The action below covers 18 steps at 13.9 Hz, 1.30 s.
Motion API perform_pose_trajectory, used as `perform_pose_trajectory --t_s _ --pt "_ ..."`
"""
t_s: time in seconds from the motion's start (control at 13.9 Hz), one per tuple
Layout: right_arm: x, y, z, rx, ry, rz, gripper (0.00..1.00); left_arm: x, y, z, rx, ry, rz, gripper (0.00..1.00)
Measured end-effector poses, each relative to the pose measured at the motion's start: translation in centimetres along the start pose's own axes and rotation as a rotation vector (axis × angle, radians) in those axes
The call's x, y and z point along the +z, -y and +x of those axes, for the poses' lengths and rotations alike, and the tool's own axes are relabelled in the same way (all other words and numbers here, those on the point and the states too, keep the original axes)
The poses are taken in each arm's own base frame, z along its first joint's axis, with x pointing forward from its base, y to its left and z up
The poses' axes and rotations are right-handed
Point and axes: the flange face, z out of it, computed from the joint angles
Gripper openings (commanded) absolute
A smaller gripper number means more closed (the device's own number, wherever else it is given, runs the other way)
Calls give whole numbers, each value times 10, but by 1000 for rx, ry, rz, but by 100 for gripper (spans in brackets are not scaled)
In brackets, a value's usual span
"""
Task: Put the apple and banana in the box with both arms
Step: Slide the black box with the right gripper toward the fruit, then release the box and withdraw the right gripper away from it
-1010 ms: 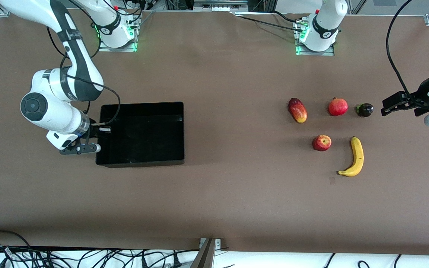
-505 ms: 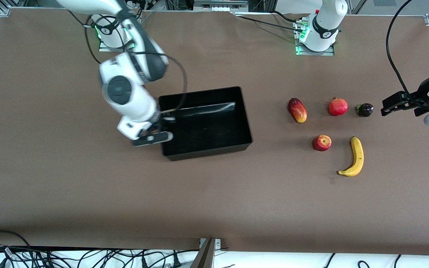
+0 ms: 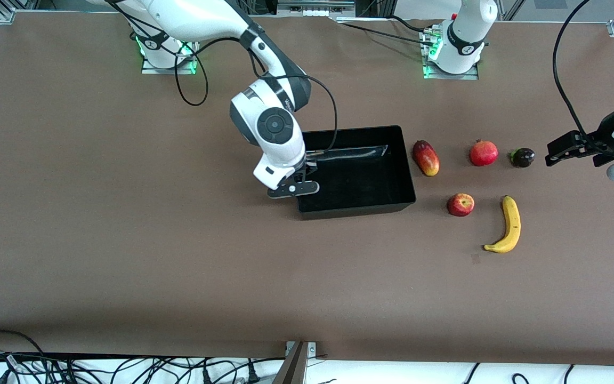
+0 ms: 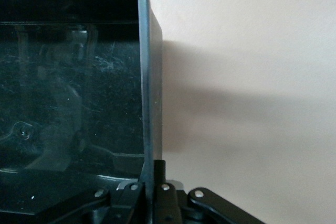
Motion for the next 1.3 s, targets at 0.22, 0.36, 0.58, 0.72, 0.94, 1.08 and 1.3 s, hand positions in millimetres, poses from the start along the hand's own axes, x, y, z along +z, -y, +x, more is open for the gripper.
perform_pose_trajectory --t_s 0.22,0.36,0.58,0.72,0.94,1.08,1.3 --pt "24 15 -6 70 -16 10 0 0 0 0 0 0 0 100" --pt "34 20 -3 104 -45 32 52 0 -1 0 1 0 0 100" --pt "36 27 -4 113 -62 47 100 0 -1 0 2 -1 0 100" --pt "22 30 0 112 -81 62 100 0 -1 0 2 -1 0 100" --pt "-32 17 9 133 -88 50 100 -1 -1 0 2 -1 0 100" --pt "-100 -21 19 182 -79 38 100 -1 -1 0 2 -2 0 100" --pt "-193 -111 36 233 -85 32 100 -1 -1 0 2 -2 0 100"
